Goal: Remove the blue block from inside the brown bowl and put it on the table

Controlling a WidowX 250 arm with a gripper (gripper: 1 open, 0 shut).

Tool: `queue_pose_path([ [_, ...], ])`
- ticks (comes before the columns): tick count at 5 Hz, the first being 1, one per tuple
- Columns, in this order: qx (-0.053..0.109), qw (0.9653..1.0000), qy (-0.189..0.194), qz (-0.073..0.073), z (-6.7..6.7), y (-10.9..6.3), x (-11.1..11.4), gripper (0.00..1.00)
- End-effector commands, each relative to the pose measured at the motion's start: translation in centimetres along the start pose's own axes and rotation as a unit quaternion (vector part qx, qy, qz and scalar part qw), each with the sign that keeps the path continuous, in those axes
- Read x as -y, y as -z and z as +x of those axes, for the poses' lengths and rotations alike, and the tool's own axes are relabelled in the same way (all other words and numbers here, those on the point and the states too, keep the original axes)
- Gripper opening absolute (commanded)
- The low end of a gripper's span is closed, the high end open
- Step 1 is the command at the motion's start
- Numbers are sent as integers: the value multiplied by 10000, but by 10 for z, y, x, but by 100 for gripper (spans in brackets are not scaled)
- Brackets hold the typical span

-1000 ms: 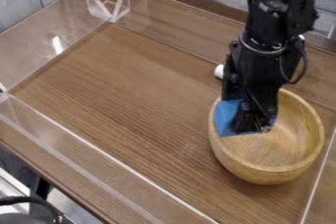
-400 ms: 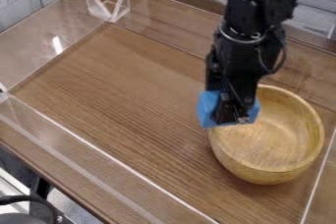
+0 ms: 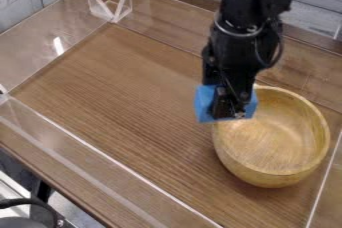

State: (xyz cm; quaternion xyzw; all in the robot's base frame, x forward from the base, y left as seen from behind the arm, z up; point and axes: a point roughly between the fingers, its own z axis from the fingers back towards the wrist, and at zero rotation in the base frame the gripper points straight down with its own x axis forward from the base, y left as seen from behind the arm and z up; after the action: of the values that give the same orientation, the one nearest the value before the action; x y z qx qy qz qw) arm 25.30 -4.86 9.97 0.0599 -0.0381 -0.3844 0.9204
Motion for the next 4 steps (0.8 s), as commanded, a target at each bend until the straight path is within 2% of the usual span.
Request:
queue_pose_path([
  [1, 166, 9996, -113, 216, -4, -15, -9, 0],
  [3, 156, 9991, -304, 259, -24, -11, 1, 0],
  [4, 168, 9987, -373, 305, -34, -3, 3, 0],
])
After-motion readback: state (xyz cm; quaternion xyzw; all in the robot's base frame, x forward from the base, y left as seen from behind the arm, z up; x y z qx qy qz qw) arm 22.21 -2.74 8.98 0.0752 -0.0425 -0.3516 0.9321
